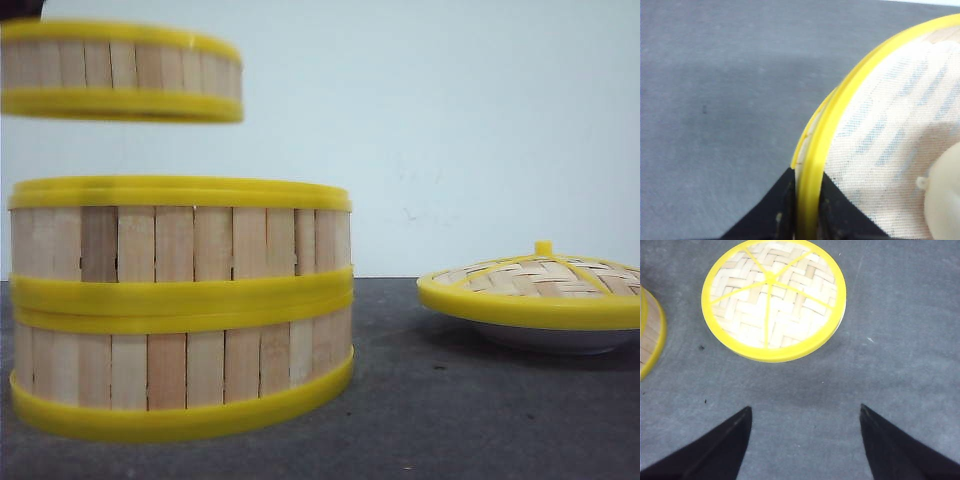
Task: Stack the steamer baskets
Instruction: 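Lower the held basket onto the two-basket stack and open the left gripper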
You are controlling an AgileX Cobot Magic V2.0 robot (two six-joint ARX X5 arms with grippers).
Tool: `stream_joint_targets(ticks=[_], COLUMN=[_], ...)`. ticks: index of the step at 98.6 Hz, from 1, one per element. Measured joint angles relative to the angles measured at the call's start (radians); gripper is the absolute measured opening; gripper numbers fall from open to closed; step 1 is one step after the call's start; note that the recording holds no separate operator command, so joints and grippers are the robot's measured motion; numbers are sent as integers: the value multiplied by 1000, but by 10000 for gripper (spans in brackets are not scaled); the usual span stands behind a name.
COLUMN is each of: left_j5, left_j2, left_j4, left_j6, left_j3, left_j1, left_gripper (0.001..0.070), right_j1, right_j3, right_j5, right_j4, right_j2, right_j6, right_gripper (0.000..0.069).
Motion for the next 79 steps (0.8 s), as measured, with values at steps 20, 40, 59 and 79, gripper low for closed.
stream_joint_targets(ticks=[20,40,59,79], left_j5=[-6,-13,-19,-20], left_j2=[-83,-177,-249,-253], left_j4=[-20,-19,9,37], left_j6=[8,8,7,7], left_j3=[-68,-225,-348,-421], left_j1=[-89,-185,-245,-290], left_gripper=[26,26,26,26], right_j1=[0,0,0,0], right_j3=[0,0,0,0], right_j5=[0,0,0,0], right_j4=[1,1,1,2], right_j2=[0,0,0,0], right_j6=[-2,-8,-8,-8], right_gripper=[425,425,425,425])
